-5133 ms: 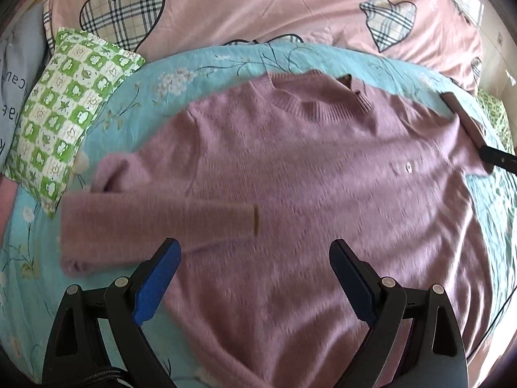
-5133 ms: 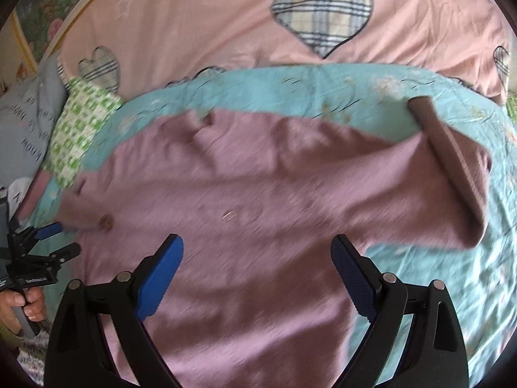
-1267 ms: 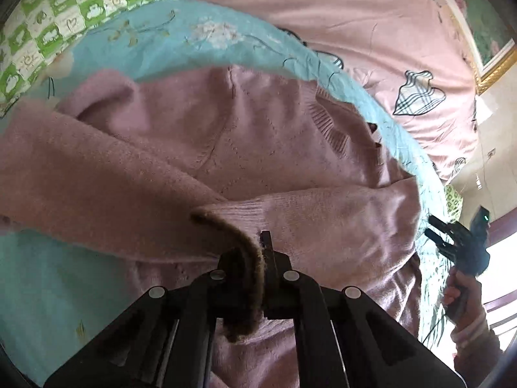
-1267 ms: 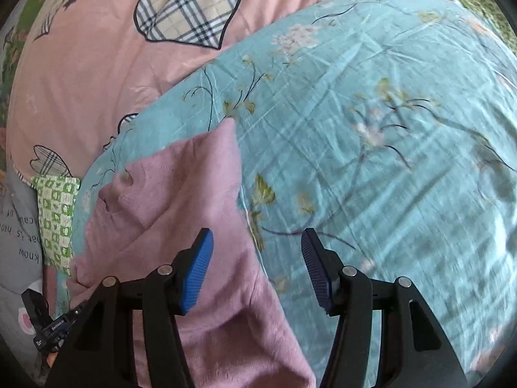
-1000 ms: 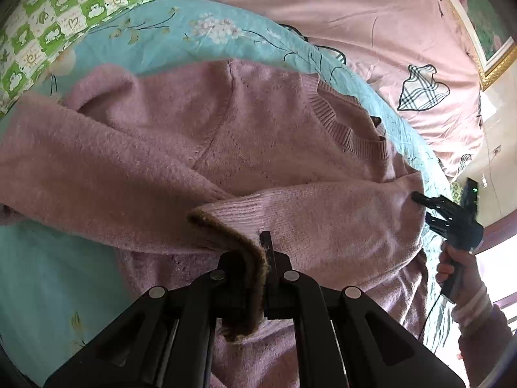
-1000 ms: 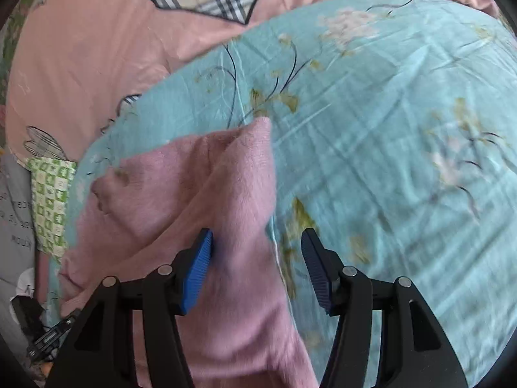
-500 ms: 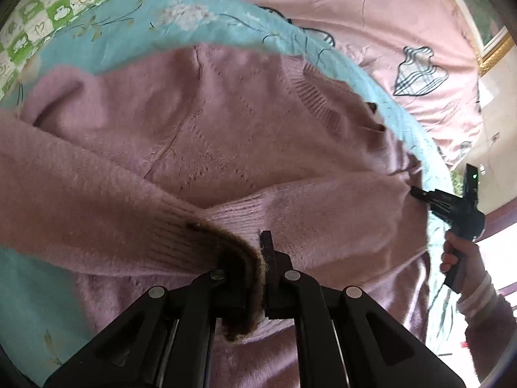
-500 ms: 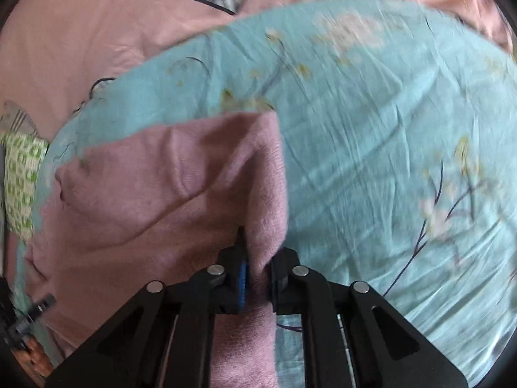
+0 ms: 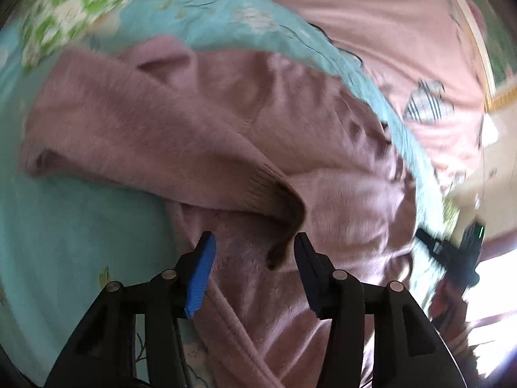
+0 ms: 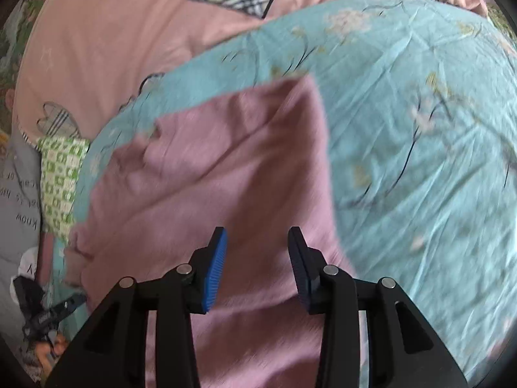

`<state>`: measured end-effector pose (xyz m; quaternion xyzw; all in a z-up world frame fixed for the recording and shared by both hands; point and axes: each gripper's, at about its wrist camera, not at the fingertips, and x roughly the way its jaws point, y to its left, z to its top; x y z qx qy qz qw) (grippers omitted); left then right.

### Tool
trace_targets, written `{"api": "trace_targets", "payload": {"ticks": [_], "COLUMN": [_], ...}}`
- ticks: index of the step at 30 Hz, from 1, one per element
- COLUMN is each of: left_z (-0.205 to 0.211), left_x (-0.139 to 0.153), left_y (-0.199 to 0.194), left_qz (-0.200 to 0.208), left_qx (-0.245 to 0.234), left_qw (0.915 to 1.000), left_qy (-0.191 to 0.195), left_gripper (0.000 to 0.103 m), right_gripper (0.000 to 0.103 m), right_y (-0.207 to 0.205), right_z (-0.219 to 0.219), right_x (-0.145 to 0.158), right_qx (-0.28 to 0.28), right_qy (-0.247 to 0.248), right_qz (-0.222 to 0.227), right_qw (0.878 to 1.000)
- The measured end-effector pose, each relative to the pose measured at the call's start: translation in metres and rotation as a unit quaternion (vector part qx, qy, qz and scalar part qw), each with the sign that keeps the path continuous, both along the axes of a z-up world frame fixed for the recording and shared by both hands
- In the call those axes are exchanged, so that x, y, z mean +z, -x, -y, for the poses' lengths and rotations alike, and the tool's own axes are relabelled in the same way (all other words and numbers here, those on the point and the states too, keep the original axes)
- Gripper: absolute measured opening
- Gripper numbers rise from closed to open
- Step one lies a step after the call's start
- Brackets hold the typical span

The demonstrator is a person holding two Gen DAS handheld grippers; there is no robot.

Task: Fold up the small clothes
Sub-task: 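Fold the held sleeve across the sweater body and open the left gripper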

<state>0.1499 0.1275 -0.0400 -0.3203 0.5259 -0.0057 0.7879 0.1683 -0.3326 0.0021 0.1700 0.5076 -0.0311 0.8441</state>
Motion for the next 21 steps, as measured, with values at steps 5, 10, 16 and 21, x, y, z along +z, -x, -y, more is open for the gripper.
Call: {"api": "trace_targets", "payload": {"ticks": [5,10,16,21], "left_z": [-0.023,-0.030,-0.037,-0.024], "left_x": [-0.018,-0.035,-0.003,0.058], "left_y": [-0.012,-0.027,-0.024,-0.018], "left_qz": [-0.005,-0.009,0.050,0.115], "left_qx": [0.071,0.115,0.135,0.102], "left_qw": [0.9958,0.9905,0.9885,0.9878], "left_qy": [0.056,0.075,0.045,0.021], "left_gripper": [0.056,0.046,0.004,0.003], "right_gripper": [0.041,0.041,0.041,0.041], "right_y": [0.007,0.015,0.026,0.030], "right_z": [-0.027,-0.044,-0.049,-0.044], "right_x": [-0.002,0.006,0.015,0.020], "right_qx": [0.020,0.034,0.039,0.030], "right_qy": [-0.008,-0.006,0.006,0.006], "right_qz": [-0.012,-0.012,-0.010,-0.001], "right_qw": [1.000,0.999,0.999,1.000]}}
